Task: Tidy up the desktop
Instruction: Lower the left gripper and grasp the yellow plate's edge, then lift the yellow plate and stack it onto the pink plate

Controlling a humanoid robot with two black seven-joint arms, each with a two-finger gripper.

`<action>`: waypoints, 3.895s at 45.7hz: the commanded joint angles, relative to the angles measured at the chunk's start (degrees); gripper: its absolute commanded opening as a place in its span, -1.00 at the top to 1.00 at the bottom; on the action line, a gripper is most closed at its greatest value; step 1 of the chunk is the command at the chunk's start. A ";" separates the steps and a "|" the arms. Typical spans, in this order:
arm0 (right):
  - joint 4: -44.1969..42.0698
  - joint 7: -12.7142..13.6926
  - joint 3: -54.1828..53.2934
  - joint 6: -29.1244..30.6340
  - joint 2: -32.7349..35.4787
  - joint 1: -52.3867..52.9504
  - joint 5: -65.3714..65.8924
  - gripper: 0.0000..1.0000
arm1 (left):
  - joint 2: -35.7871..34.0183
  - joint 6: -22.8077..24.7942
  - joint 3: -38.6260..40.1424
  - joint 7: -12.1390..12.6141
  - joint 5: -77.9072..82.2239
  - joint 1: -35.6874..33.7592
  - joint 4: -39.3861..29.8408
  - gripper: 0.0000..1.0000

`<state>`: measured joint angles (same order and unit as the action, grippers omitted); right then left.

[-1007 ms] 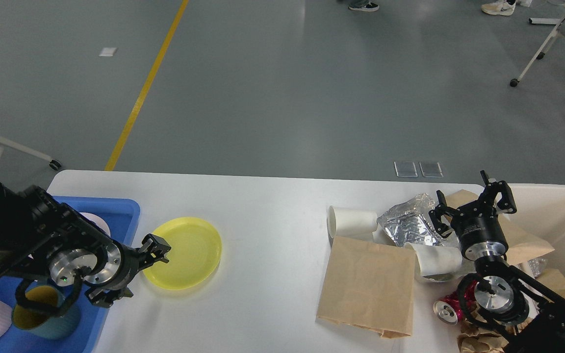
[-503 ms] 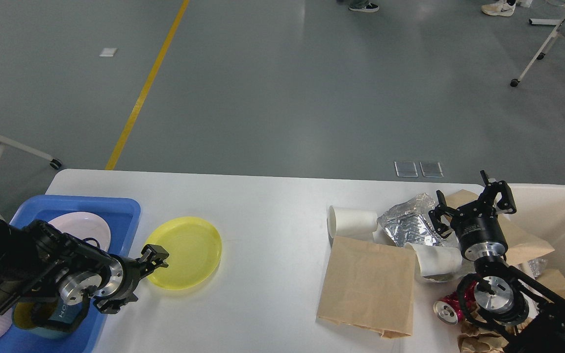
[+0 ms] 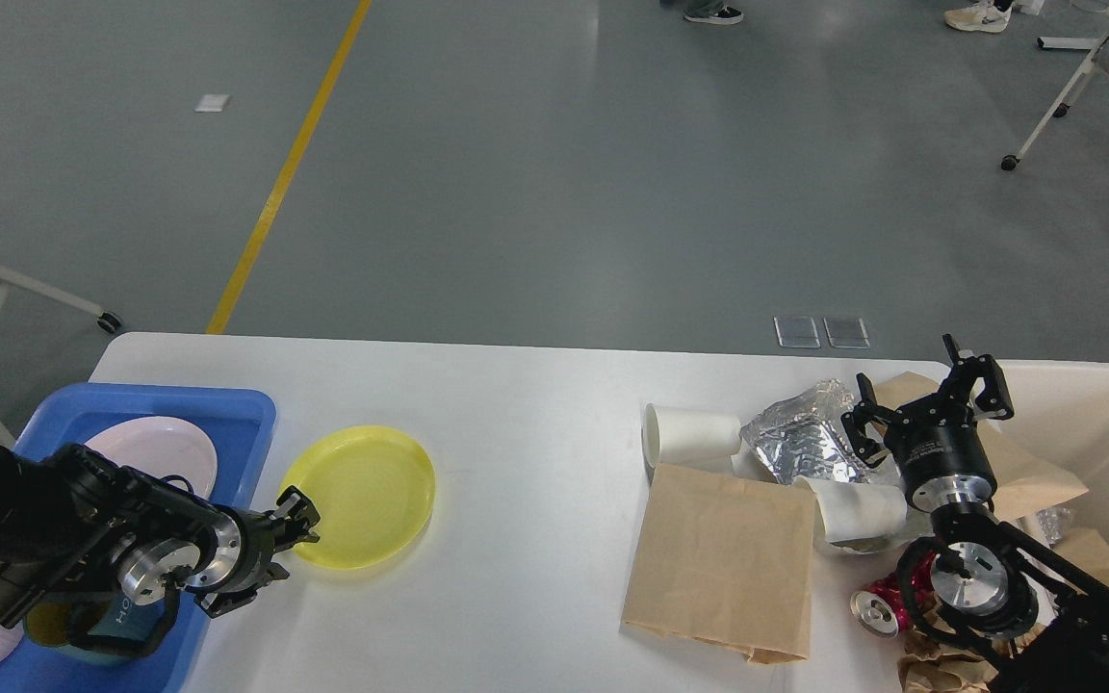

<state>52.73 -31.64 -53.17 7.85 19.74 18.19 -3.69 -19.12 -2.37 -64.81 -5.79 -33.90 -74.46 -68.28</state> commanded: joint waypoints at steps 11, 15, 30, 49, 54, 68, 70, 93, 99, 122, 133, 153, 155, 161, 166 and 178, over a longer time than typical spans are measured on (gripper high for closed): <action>0.00 0.00 0.00 -0.03 0.03 0.00 0.00 -1.00 | 0.49 0.00 1.52 -0.01 -4.42 1.69 2.10 0.44; 0.00 0.00 0.00 -0.03 -0.06 0.00 0.00 -1.00 | 0.49 0.08 1.61 -0.01 -4.50 1.86 2.10 0.54; 0.00 0.00 0.00 0.06 -0.05 0.00 0.00 -1.00 | 0.67 0.87 1.61 -0.10 -4.59 2.30 2.10 0.89; 0.00 0.00 0.00 -0.03 -0.05 0.00 0.00 -1.00 | 0.23 2.45 1.61 -0.19 -4.50 1.60 1.23 1.00; 0.00 0.00 0.00 -0.03 -0.06 0.00 0.00 -1.00 | -0.65 3.51 0.74 -0.19 -4.42 -1.03 -1.58 1.00; 0.00 0.00 0.00 0.06 -0.06 0.00 0.00 -1.00 | -5.84 11.50 -13.67 -0.37 -3.63 -28.26 -18.45 1.00; 0.00 0.00 0.00 -0.03 -0.06 0.00 0.00 -1.00 | -6.01 12.73 -15.69 -0.10 -3.45 -33.00 -20.91 1.00; 0.00 0.00 0.00 -0.03 0.03 0.00 0.00 -1.00 | -4.96 32.95 -29.85 1.83 0.85 -60.81 -28.14 1.00; 0.00 0.00 0.00 -0.03 0.03 0.00 0.00 -1.00 | -10.92 34.45 -31.26 1.74 4.72 -55.80 -23.05 1.00; 0.01 0.00 0.00 -0.03 0.03 0.00 0.00 -1.00 | -26.84 36.74 -14.93 4.46 10.35 -15.21 15.36 1.00; 0.00 0.00 0.00 -0.03 0.03 0.00 0.00 -1.00 | -25.53 31.12 -3.14 8.69 11.05 2.73 28.64 1.00; 0.00 0.00 0.00 -0.03 -0.06 0.00 0.00 -1.00 | -22.10 24.78 4.51 8.95 17.47 8.19 28.91 1.00; 0.00 0.00 0.00 0.06 -0.06 0.00 0.00 -1.00 | -21.49 24.34 4.60 8.95 17.47 8.80 28.91 1.00; 0.00 0.00 0.00 -0.03 -0.06 0.00 0.00 -1.00 | -21.13 23.73 5.92 8.95 17.38 9.33 28.91 1.00; 0.00 0.00 0.00 -0.03 0.03 0.00 0.00 -1.00 | -21.22 23.99 6.71 8.95 17.38 9.33 28.91 1.00; 0.00 0.00 0.00 -0.03 -0.05 0.00 0.00 -1.00 | -21.57 23.46 6.71 8.60 17.38 9.33 28.91 -0.44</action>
<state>52.73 -31.64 -53.17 7.84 19.71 18.19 -3.69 -40.51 21.20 -58.13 2.96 -16.51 -65.13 -39.38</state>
